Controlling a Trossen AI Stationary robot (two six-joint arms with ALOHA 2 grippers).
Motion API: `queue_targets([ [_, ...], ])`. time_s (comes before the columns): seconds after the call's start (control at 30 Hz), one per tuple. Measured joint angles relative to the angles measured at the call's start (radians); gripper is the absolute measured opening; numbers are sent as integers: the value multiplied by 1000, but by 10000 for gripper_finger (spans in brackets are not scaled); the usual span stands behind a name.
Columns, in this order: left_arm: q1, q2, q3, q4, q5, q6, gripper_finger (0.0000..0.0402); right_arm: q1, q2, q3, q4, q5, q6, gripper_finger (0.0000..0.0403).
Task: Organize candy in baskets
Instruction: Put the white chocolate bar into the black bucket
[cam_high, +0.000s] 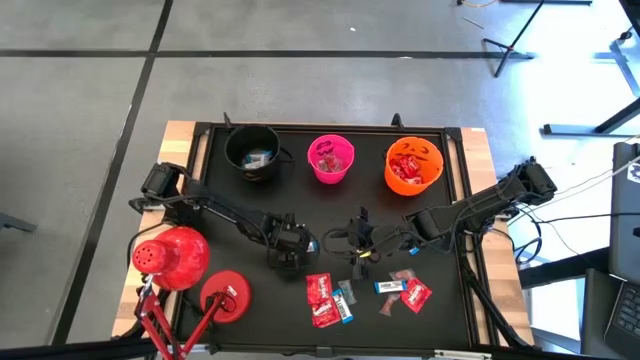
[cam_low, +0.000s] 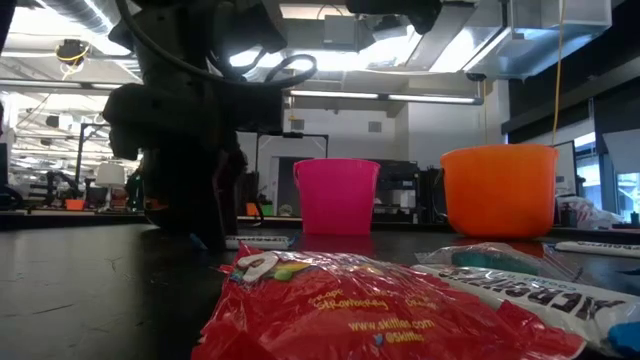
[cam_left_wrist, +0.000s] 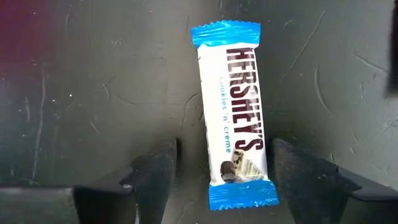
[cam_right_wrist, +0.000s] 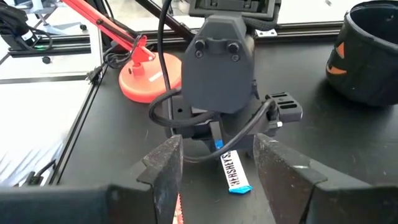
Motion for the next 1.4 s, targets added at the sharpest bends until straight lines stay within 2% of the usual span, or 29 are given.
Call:
queue_targets([
  [0.17,0,1,0,-5,42,0,224,0,0,0,0,0,0,193],
  [0.5,-1,0,-1,-19,64,-14,102,0,0,0,0,0,0,193],
  [0.63,-1,0,-1,-17,64,-18,65,0,0,0,0,0,0,193],
  [0.9,-1,-11,-3,-19,63,-18,48,0,0,0,0,0,0,193],
  [1.03,-2,-57,-10,-54,60,-17,46,0,-1,0,0,0,0,193],
  [1.4,-1,-320,-7,-215,-129,-57,14,0,-2,0,0,1,0,193],
])
